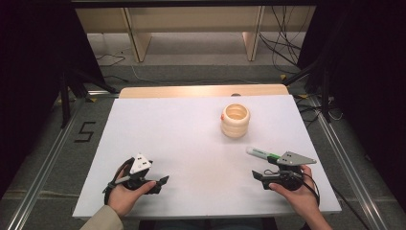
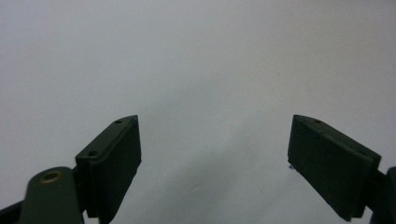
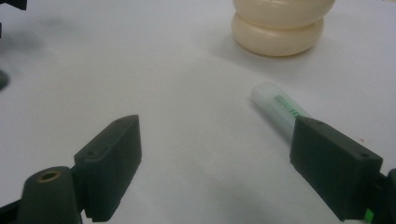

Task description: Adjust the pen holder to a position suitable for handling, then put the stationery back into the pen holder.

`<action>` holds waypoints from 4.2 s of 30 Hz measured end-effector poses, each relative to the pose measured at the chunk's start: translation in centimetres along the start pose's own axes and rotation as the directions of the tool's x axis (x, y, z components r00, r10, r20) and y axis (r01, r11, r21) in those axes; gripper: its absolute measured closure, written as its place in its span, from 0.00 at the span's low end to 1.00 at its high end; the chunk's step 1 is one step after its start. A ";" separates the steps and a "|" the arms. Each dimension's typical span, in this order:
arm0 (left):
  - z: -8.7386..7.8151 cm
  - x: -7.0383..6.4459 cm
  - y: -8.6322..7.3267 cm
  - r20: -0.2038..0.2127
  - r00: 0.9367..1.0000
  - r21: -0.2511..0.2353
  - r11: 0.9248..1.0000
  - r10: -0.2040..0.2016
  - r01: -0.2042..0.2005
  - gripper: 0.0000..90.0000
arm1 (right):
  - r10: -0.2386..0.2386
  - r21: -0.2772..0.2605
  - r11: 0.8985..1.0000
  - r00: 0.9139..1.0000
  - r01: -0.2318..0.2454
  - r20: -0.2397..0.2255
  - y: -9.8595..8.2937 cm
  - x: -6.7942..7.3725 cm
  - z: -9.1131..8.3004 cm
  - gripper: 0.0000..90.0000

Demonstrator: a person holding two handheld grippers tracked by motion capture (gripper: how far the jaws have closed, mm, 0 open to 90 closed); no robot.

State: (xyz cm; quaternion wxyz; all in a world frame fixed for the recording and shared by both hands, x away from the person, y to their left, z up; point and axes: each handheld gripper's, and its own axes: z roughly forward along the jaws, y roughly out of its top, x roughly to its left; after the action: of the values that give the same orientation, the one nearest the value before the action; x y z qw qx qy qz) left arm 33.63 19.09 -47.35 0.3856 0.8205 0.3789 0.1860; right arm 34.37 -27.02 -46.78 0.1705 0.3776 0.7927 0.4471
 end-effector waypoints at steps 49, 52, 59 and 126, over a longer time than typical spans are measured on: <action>0.4 -1.0 0.7 0.003 1.000 -0.023 1.000 0.018 -0.017 0.22 | 0.063 0.183 0.978 0.979 -0.098 0.192 6.3 -3.5 5.8 1.00; 0.5 -1.1 0.7 0.003 1.000 -0.023 1.000 0.017 -0.016 0.22 | 0.064 0.206 0.973 0.979 -0.104 0.195 6.6 -3.6 6.7 1.00; 0.5 -1.0 0.7 0.008 1.000 -0.025 1.000 0.013 -0.012 0.22 | 0.066 0.258 0.958 0.974 -0.123 0.219 6.8 -4.0 8.4 1.00; 0.5 -1.4 0.6 0.022 0.999 -0.021 0.999 0.028 -0.028 0.23 | 0.065 0.402 0.906 0.983 -0.130 0.170 5.2 -1.9 8.4 1.00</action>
State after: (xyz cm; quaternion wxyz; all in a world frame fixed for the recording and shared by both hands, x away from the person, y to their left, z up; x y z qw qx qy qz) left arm 33.32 17.49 -47.25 0.3955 0.8238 0.3610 0.1861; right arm 43.00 -21.93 -47.06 0.1249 0.4774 0.8337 0.2479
